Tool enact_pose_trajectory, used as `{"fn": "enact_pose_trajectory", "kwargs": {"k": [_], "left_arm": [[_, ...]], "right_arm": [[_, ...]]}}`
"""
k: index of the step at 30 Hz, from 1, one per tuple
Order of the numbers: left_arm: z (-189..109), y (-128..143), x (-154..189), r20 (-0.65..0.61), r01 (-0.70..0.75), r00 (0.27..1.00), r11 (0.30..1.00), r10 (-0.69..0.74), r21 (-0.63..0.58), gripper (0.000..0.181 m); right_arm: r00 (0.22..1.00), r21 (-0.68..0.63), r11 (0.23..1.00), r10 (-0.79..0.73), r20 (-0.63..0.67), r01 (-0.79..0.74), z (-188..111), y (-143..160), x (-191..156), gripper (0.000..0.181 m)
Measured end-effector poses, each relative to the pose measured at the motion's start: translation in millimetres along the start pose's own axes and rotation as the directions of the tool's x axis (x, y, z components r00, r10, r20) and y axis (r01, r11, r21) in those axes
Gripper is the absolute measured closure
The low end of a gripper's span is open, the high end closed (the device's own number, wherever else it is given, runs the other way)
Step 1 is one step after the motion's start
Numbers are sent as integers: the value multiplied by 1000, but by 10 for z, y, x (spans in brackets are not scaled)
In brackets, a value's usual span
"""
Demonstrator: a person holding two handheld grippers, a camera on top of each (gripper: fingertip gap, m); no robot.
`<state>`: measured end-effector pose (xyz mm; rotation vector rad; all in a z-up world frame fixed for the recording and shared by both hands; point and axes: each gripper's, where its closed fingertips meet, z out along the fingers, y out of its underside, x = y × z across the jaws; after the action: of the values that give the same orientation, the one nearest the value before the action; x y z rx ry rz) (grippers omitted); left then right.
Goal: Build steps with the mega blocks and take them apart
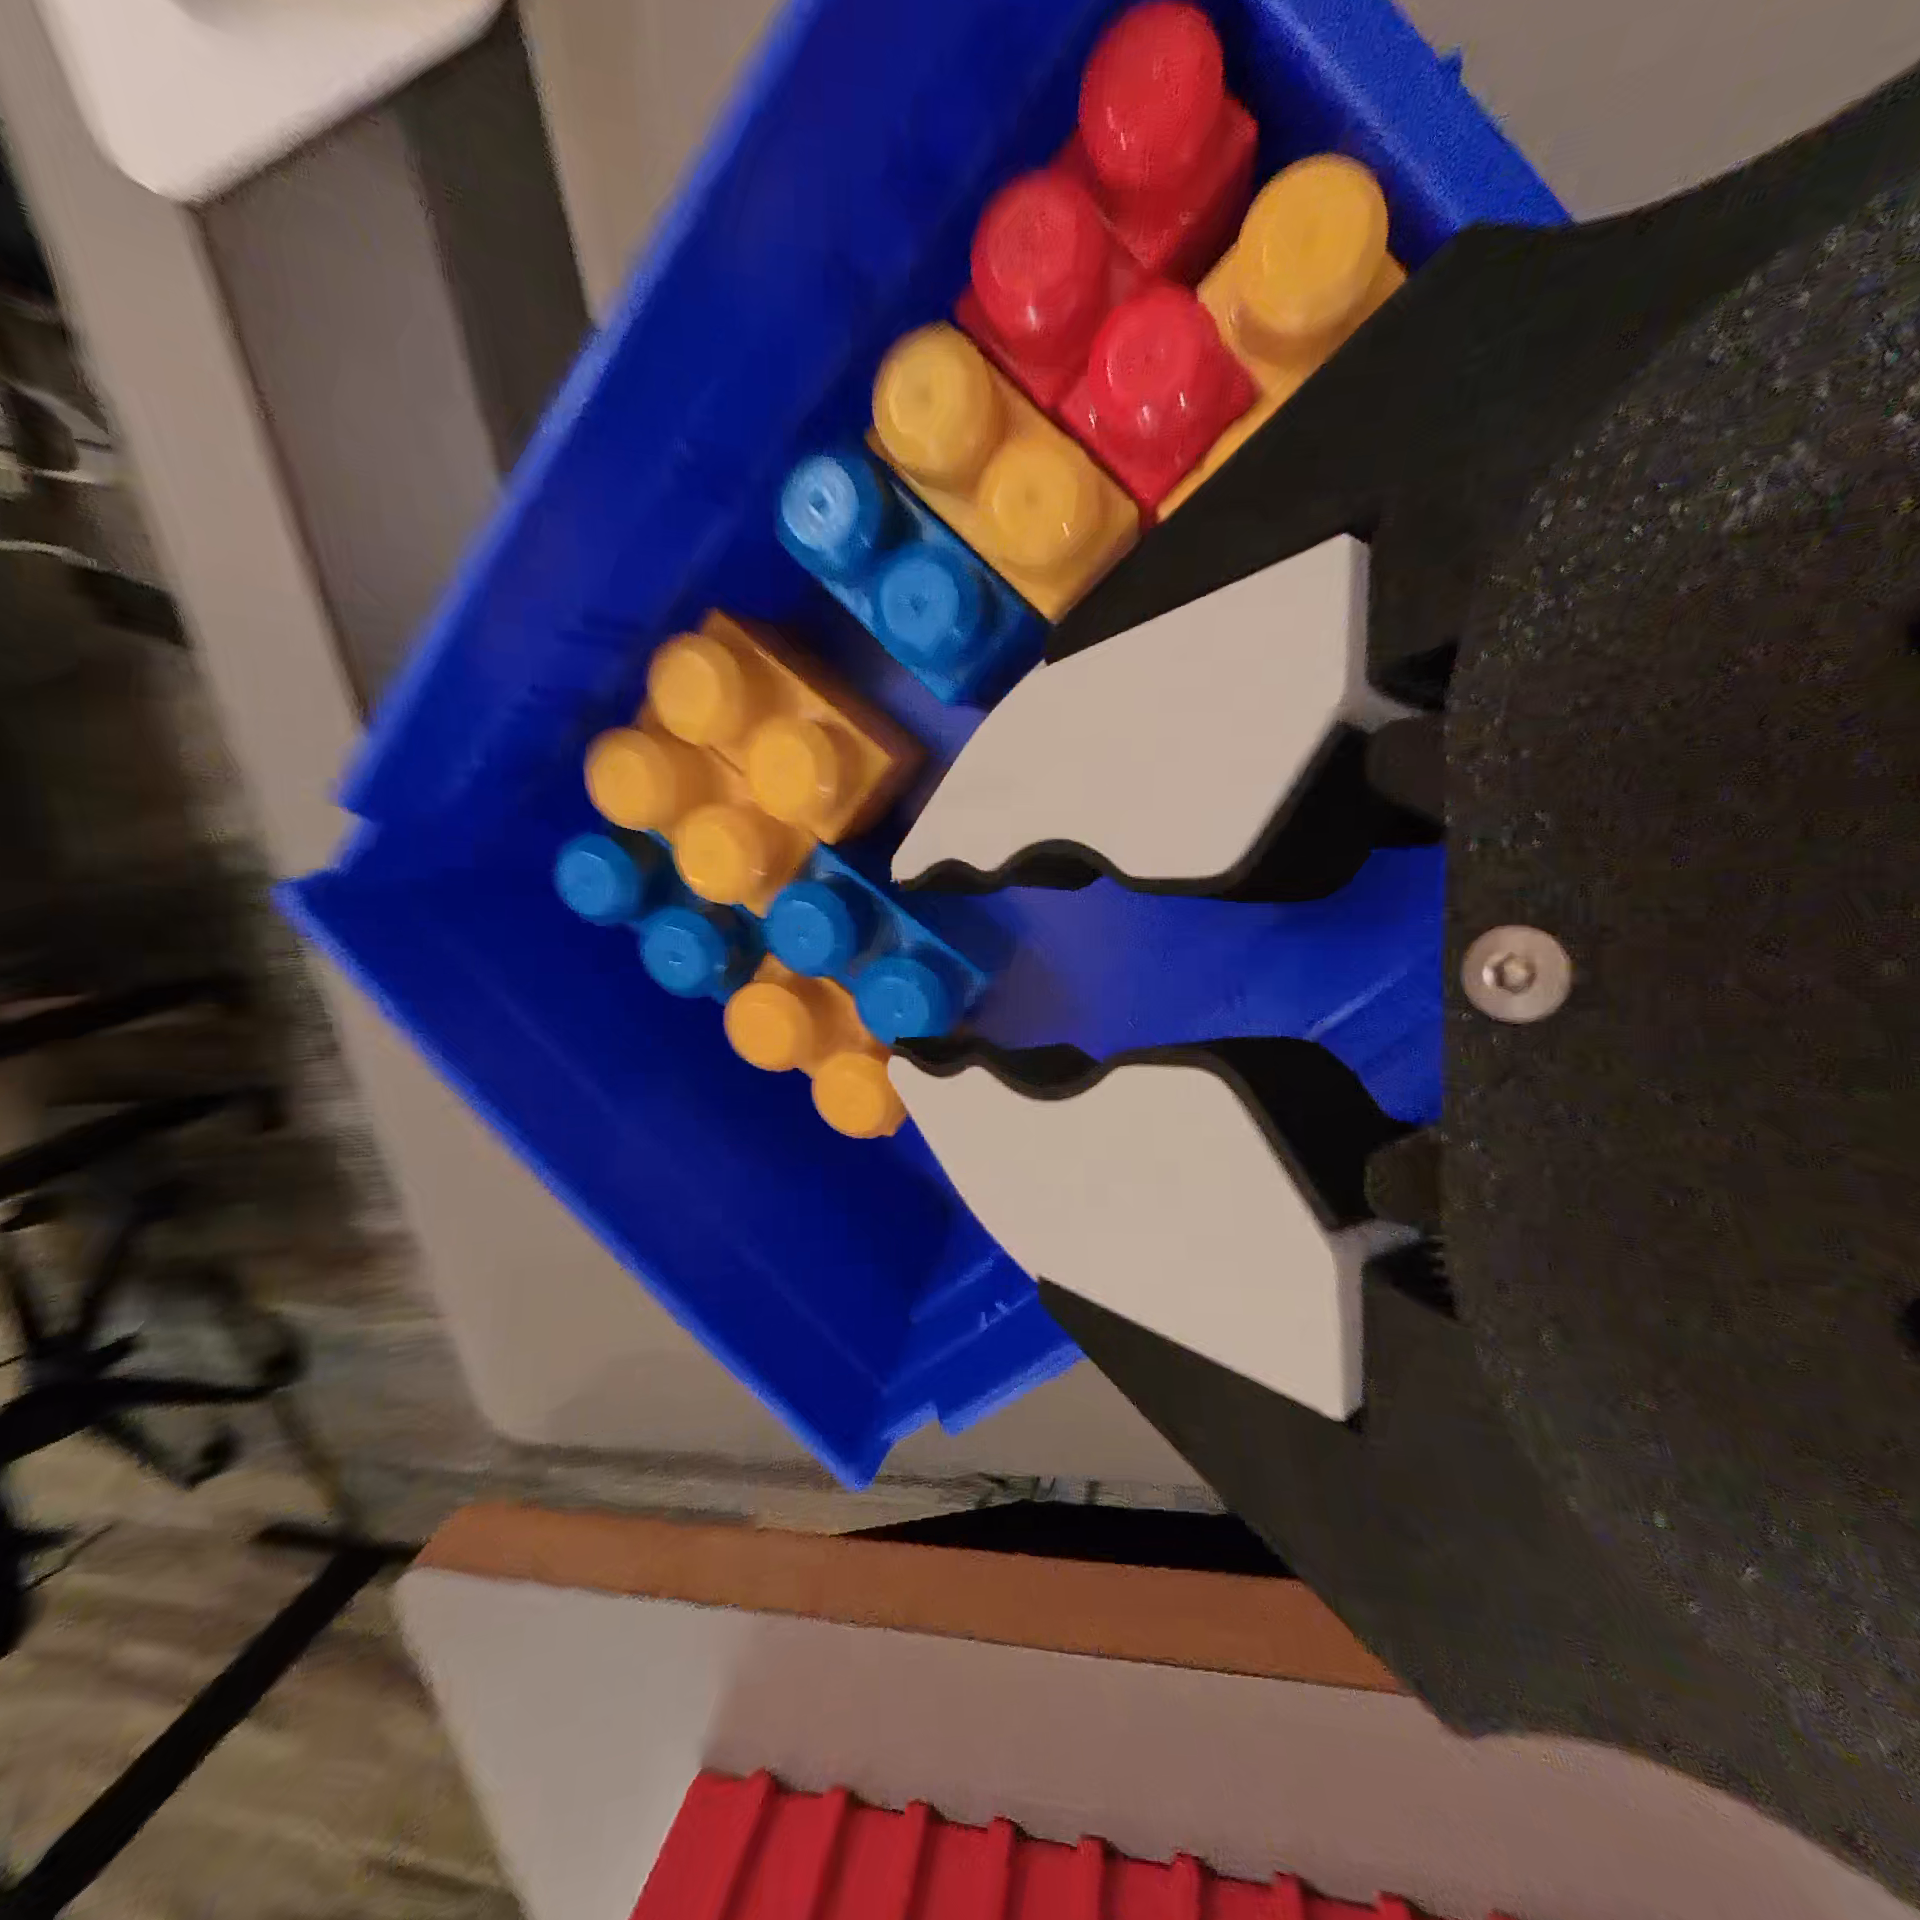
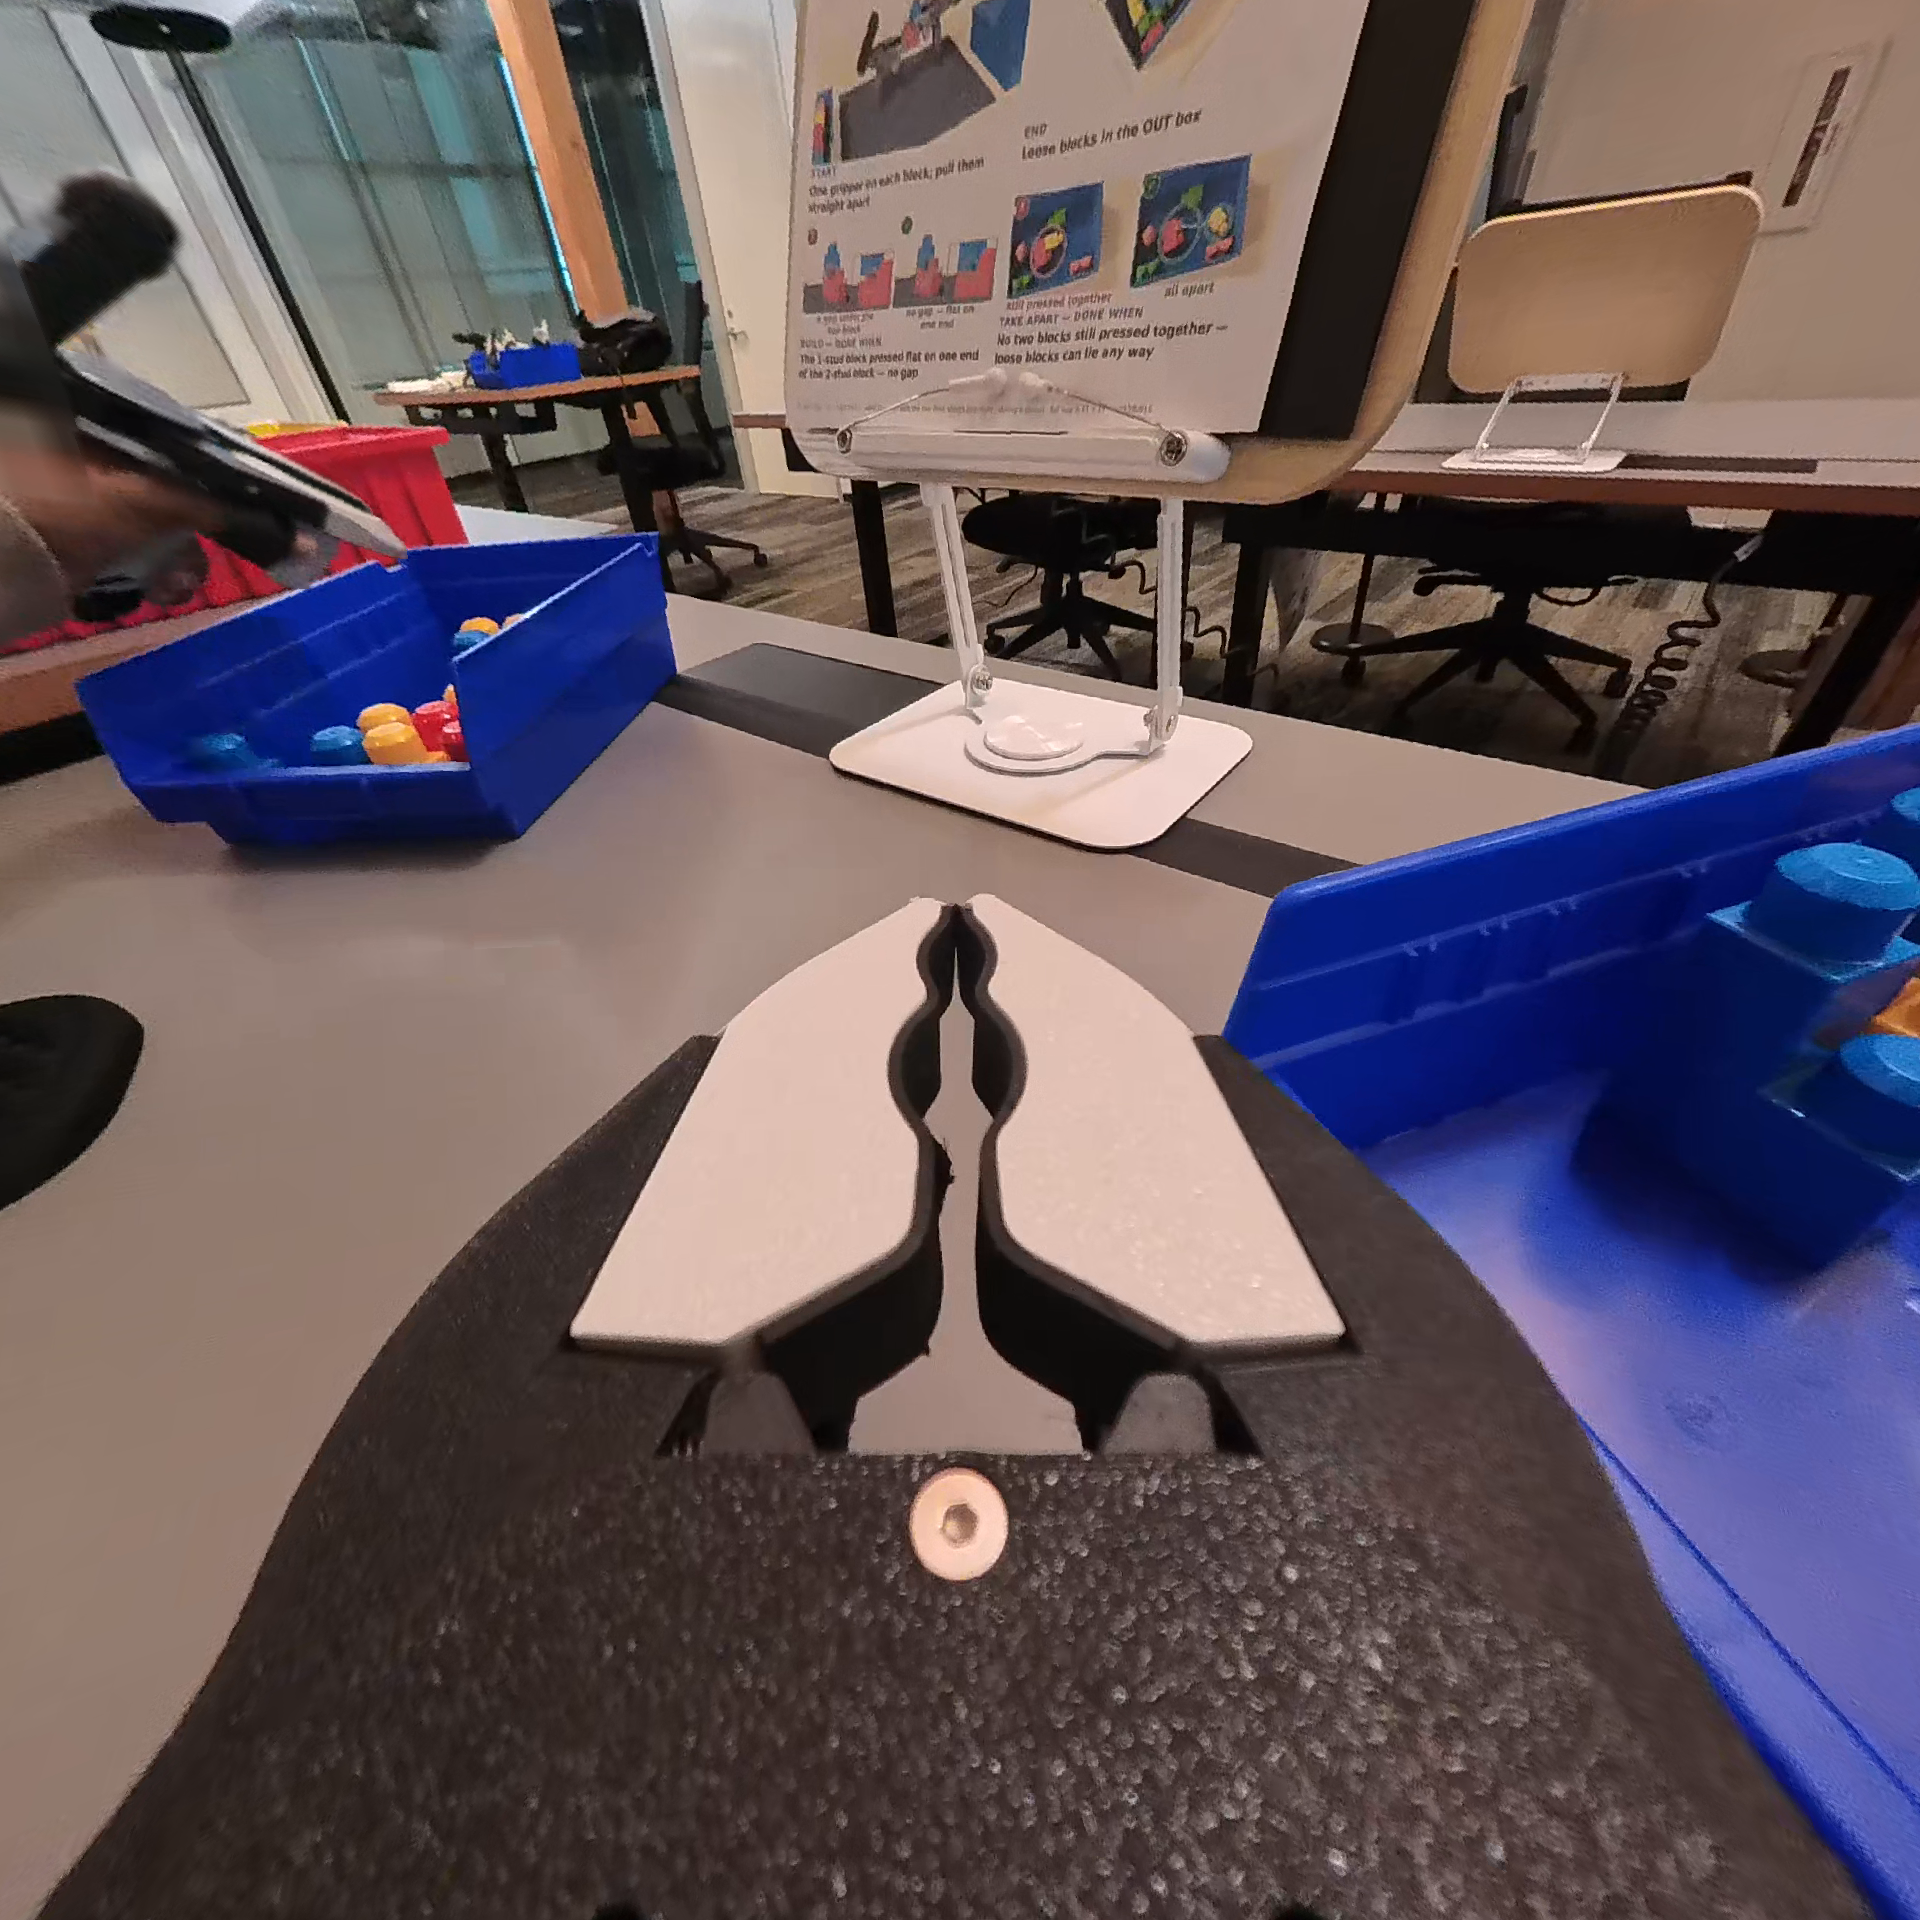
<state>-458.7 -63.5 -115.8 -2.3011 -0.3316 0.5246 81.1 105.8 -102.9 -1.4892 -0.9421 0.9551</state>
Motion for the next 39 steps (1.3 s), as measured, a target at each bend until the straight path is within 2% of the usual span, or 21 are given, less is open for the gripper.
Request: {"fn": "enact_pose_trajectory", "kwargs": {"k": [4, 8, 15, 23, 28, 32, 36, 39], "left_arm": [[289, 231, -121, -9, -50, 999, 972, 50, -229, 155], [480, 375, -101, -39, -52, 998, 934, 41, -355, 153], [706, 513, -117, -32, -63, 998, 891, 54, -450, 149], [684, 491, -167, -42, -78, 997, 903, 67, -423, 152], [348, 291, -174, -45, -141, 990, 928, 133, -346, 153], [-176, -88, -16, -67, -212, 977, 957, 203, -198, 154], [-748, -359, 590, -159, -324, 936, 946, 315, -34, 153], [-1061, -339, 1254, -262, -394, 881, 917, 394, 53, 154]], "right_arm": [[1000, 3, 1000, -5, -9, 5, -17, -6, 16, 181], [999, 16, 1000, -17, -29, 17, -34, -37, 42, 181], [999, 12, 1000, -21, -41, 21, -38, -20, 72, 181], [1000, -13, 1000, -25, -19, 25, 6, 50, 29, 181], [1000, -24, 999, -24, -11, 23, 26, 80, 8, 181], [1000, -28, 999, -22, -2, 22, 43, 90, -13, 181], [1000, -34, 999, -27, 2, 27, 63, 101, -33, 181], [999, -41, 999, -35, 3, 36, 73, 116, -50, 181]]}}
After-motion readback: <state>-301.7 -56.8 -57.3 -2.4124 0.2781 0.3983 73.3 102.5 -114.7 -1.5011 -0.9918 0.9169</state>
